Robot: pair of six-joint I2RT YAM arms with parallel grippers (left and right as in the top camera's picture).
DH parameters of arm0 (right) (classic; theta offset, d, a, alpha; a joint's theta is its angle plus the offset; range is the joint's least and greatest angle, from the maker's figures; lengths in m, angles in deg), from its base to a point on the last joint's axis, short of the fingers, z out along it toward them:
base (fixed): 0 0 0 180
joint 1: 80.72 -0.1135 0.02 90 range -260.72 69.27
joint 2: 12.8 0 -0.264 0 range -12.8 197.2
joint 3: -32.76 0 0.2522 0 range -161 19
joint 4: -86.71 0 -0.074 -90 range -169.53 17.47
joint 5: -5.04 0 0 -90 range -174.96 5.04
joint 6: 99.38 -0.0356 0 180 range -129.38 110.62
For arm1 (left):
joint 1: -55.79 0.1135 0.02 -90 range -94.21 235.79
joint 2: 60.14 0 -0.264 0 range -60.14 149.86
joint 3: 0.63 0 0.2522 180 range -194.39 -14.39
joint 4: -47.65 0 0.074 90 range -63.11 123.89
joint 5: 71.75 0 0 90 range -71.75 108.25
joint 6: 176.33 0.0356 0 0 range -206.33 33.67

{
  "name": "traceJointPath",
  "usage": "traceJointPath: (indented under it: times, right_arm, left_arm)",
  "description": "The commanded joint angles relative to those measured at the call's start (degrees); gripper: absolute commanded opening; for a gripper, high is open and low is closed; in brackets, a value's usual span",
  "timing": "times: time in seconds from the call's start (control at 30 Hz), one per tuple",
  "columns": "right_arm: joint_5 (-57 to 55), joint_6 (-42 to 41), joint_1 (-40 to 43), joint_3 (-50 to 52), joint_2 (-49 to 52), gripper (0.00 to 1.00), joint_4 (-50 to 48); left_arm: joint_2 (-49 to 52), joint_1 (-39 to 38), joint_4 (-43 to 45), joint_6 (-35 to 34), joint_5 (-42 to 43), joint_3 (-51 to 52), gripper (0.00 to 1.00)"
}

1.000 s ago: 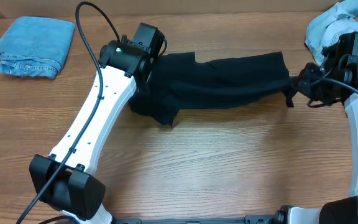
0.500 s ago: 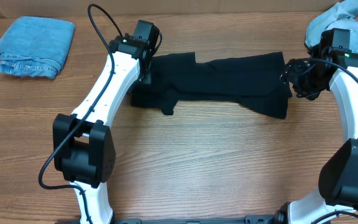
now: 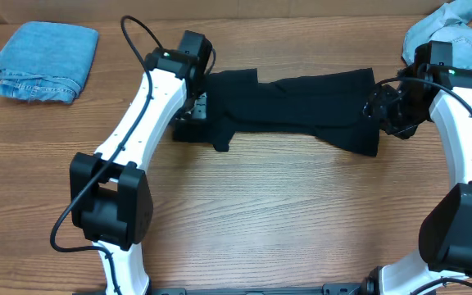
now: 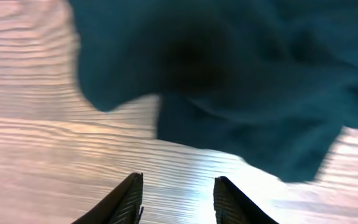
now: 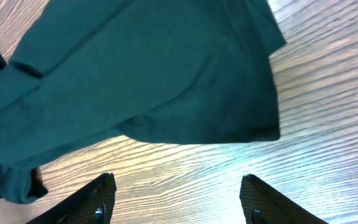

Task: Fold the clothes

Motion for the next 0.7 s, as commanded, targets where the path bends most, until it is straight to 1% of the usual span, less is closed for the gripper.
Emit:
traceJointPath:
  times: [0.0, 0.03, 0.17, 0.33, 0.4, 0.5, 0.67]
  right_arm:
    - [0.3, 0.4, 0.0, -1.0, -1.3, 0.69, -0.7]
    - [0.3, 0.4, 0.0, -1.0, -1.3, 0.69, -0.7]
    - [0.3, 0.4, 0.0, -1.0, -1.3, 0.69, -0.6]
    - [0.3, 0.4, 0.1, -1.0, -1.3, 0.7, -0.2]
    - [0.3, 0.4, 0.2, -1.0, -1.3, 0.7, -0.2]
    - [0.3, 0.4, 0.4, -1.0, -1.3, 0.69, 0.0]
    - [0.3, 0.4, 0.5, -1.0, -1.3, 0.7, 0.3]
  left_arm:
    - [-2.0, -5.9, 0.8, 0.7, 1.8, 0.8, 0.42]
    - [-2.0, -9.1, 2.3, 0.7, -2.0, 2.3, 0.45]
    - [-1.0, -13.1, 6.6, 0.7, -5.0, 6.7, 0.5]
    - [1.5, -13.6, 10.6, 0.5, -5.5, 12.0, 0.49]
    - [2.4, -13.6, 12.3, 0.6, -5.8, 12.3, 0.49]
    - [3.6, -13.8, 15.6, 2.7, -5.6, 12.3, 0.49]
    - [5.6, -14.7, 16.4, 2.9, -5.9, 12.3, 0.5]
